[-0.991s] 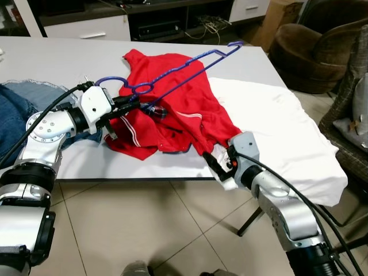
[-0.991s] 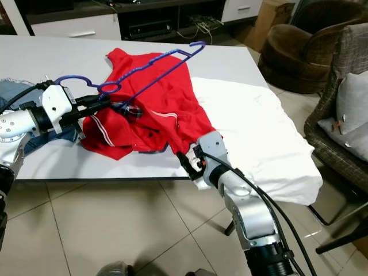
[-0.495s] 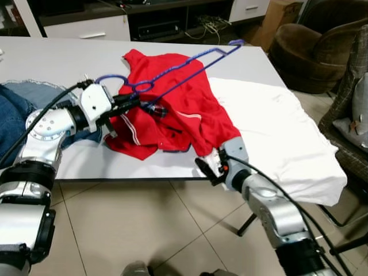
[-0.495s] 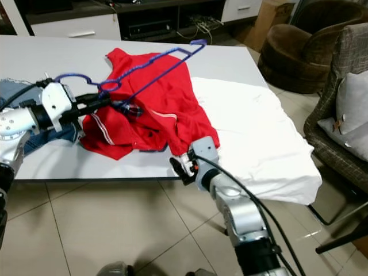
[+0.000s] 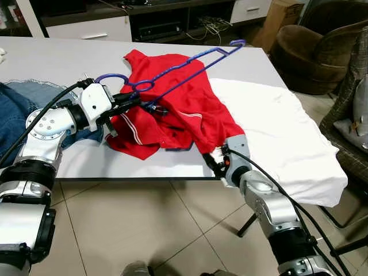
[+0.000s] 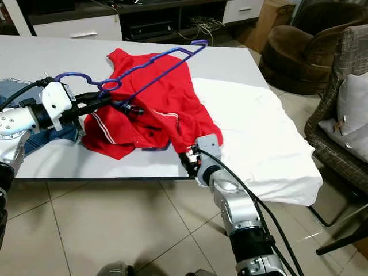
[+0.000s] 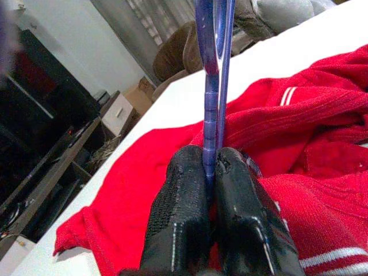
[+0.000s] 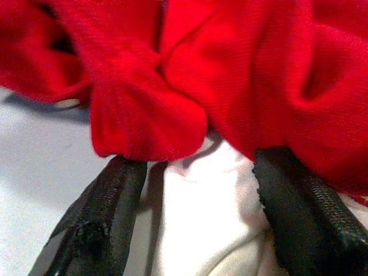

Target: Hang hanger

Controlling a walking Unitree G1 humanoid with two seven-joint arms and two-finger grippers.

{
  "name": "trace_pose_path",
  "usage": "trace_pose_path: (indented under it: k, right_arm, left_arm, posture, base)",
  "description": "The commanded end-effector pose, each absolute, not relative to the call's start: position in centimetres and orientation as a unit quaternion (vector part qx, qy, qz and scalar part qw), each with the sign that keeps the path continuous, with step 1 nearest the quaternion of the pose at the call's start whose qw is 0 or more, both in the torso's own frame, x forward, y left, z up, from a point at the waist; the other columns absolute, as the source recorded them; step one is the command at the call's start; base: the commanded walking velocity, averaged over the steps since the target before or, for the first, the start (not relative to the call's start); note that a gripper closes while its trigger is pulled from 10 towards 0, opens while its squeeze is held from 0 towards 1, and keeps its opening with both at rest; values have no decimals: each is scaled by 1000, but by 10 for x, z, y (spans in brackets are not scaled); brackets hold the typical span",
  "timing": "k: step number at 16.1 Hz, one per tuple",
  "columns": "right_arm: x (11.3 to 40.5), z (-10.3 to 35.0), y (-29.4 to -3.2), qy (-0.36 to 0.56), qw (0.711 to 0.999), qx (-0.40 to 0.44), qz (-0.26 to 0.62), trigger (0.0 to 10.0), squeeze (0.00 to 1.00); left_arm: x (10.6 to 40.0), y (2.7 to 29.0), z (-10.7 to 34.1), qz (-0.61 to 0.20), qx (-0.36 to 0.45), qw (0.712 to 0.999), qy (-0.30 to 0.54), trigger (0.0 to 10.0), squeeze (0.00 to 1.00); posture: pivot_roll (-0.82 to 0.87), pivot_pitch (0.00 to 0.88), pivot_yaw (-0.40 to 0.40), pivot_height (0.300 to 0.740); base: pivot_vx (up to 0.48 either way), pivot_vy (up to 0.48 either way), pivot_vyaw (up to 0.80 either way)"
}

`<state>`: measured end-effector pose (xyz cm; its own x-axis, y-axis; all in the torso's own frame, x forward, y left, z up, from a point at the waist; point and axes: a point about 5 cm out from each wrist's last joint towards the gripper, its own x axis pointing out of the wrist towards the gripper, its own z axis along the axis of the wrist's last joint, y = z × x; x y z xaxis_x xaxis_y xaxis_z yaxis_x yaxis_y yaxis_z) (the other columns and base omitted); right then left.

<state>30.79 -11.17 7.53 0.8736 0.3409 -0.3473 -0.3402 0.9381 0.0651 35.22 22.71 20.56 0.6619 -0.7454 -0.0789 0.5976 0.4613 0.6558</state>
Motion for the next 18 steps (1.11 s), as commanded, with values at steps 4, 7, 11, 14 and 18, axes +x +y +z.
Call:
trace_pose_path:
  k: [4, 7, 11, 14, 18]
  right_arm:
    - [317, 85, -145, 160, 982, 34, 97, 0, 0]
    - [323, 110, -164, 114, 988, 69, 72, 0, 0]
    - [321, 127, -160, 94, 985, 59, 132, 0, 0]
    - [315, 106, -163, 135, 983, 60, 106, 10000, 1000]
    - [319, 106, -225, 127, 985, 61, -101, 10000, 976]
  left_arm:
    - [353, 228, 212, -391, 339, 847, -122, 0, 0]
    - [352, 229, 210, -392, 340, 847, -119, 0, 0]
    - [353, 227, 211, -395, 339, 846, -119, 0, 0]
    - [353, 225, 210, -399, 338, 844, -119, 0, 0]
    - [353, 224, 210, -402, 338, 843, -118, 0, 0]
  posture:
    - [57, 21, -24, 740]
    - [53, 24, -20, 740]
    - [47, 27, -16, 740]
    - [46, 30, -15, 740]
    - [50, 33, -9, 740]
  base:
    - [0, 0, 0]
    - [0, 0, 0]
    - [0, 0, 0]
    - [0, 0, 0]
    - [0, 0, 0]
